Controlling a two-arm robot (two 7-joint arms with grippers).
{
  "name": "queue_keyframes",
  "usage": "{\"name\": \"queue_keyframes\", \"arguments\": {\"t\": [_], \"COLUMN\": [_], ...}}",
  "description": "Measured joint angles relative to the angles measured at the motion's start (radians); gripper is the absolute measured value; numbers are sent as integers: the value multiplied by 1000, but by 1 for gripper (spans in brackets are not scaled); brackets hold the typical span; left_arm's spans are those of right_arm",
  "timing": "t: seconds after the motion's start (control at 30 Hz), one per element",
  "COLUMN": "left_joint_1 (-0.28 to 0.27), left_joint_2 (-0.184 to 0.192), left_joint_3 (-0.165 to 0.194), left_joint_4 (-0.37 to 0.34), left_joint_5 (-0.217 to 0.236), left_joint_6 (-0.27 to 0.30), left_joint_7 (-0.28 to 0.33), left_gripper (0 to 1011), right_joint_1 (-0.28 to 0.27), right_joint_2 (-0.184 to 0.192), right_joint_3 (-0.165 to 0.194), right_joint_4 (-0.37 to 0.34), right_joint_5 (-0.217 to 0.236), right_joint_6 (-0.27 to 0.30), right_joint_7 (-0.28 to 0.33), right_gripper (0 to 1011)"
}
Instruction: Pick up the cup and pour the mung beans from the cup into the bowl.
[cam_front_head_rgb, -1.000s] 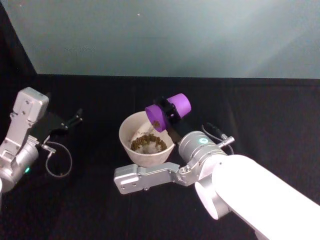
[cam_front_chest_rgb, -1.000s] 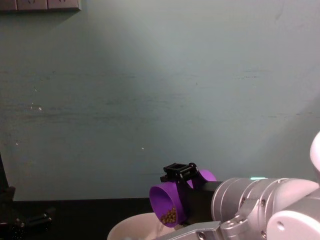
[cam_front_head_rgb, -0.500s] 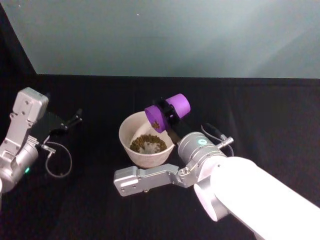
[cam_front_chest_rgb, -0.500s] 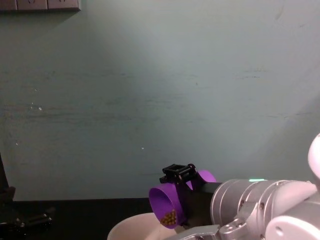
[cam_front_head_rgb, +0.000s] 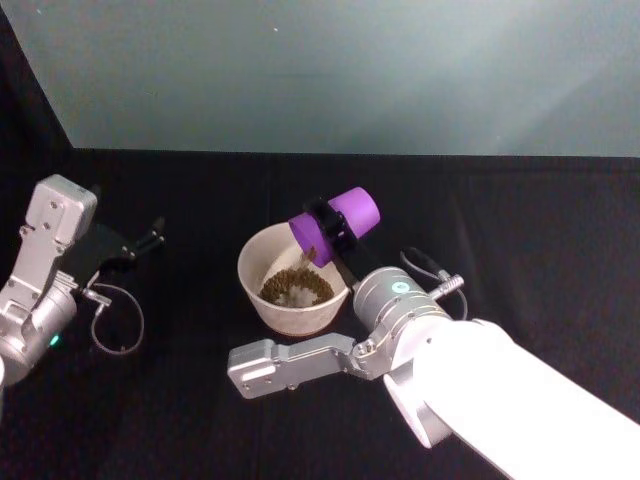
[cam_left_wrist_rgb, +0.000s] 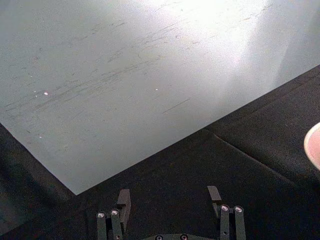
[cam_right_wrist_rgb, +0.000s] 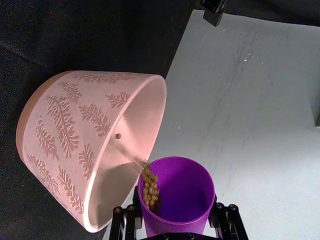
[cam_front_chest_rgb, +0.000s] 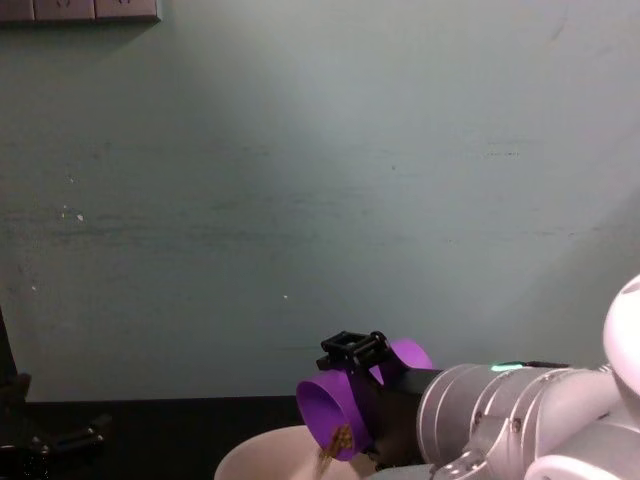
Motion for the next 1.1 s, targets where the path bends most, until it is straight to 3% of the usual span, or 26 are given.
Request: {"name": "queue_keyframes", "arguments": {"t": [0.3,1.1], "left_joint_1": [0,0], "left_joint_2": [0,0], "left_joint_3": [0,0], "left_joint_4": [0,0], "left_joint_5": [0,0], "left_joint_6": [0,0], "left_joint_7": [0,0], "left_gripper": [1000,1000], "right_joint_1": [4,24], "right_joint_2": [-1,6], "right_joint_3": [-12,-73], "right_joint_4": [3,8], "right_joint_5": [-22,-168], "right_joint_6": [0,11], "right_joint_7": [7,36], "right_gripper": [721,721]}}
